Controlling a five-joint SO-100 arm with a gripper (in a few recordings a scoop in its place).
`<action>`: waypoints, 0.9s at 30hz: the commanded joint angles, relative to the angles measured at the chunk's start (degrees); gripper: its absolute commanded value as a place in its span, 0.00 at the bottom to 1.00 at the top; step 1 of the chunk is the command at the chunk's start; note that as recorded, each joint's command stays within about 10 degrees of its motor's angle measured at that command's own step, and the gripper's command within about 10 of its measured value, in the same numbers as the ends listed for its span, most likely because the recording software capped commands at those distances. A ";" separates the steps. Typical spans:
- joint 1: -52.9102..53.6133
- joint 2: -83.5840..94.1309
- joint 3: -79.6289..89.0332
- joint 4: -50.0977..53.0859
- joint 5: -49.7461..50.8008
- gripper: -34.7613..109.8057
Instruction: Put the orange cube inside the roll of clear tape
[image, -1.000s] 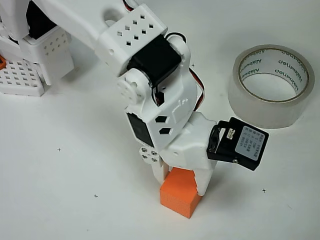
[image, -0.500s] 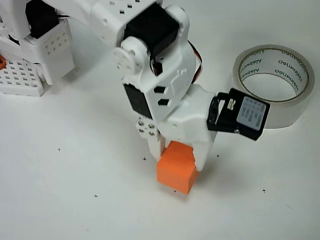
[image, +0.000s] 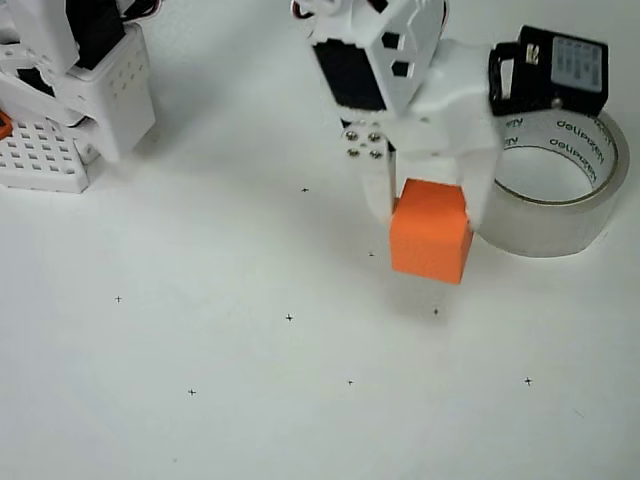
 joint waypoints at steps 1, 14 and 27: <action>-2.55 7.91 -4.75 0.35 0.26 0.35; -10.11 2.29 -12.66 0.35 1.93 0.35; -16.08 -8.61 -21.97 0.35 3.25 0.35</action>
